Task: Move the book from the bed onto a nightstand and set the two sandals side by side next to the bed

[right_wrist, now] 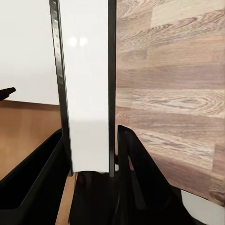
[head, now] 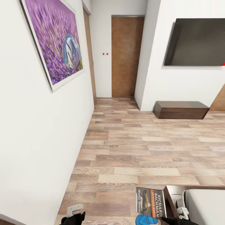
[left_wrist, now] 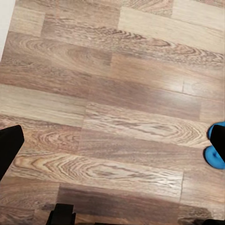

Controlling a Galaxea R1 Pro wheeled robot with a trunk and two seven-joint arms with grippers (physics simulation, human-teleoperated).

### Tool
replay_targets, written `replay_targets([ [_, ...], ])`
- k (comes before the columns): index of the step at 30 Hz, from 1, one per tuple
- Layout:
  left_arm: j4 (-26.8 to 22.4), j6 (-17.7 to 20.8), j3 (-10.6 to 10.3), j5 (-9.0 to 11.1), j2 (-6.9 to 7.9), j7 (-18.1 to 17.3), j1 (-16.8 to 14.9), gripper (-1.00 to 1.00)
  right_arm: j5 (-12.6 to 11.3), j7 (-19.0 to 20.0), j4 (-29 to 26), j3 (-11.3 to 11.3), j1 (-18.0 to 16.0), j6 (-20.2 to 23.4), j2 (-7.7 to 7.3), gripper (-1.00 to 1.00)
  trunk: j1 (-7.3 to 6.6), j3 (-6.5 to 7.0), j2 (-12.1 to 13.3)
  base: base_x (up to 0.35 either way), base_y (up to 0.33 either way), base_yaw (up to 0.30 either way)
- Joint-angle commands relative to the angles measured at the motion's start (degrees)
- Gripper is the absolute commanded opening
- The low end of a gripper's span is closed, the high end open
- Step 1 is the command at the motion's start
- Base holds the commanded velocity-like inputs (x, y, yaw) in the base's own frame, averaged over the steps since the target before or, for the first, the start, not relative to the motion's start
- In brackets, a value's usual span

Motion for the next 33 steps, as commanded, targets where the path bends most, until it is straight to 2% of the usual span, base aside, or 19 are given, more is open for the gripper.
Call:
replay_targets([
  [1,0.09,-0.18,-0.05,0.53,0.01,-0.24,-0.05,1.0,0.22,0.32,-0.03,-0.38,-0.04,0.58,0.05,-1.0,0.01,0.03,-0.05,0.0,0.0,0.0],
  [33,0.1,-0.18,-0.05,0.53,-0.03,-0.24,-0.06,1.0,0.05,0.32,-0.06,-0.38,-0.04,0.58,-0.02,-1.0,0.01,3.03,-0.05,0.0,0.0,0.0],
])
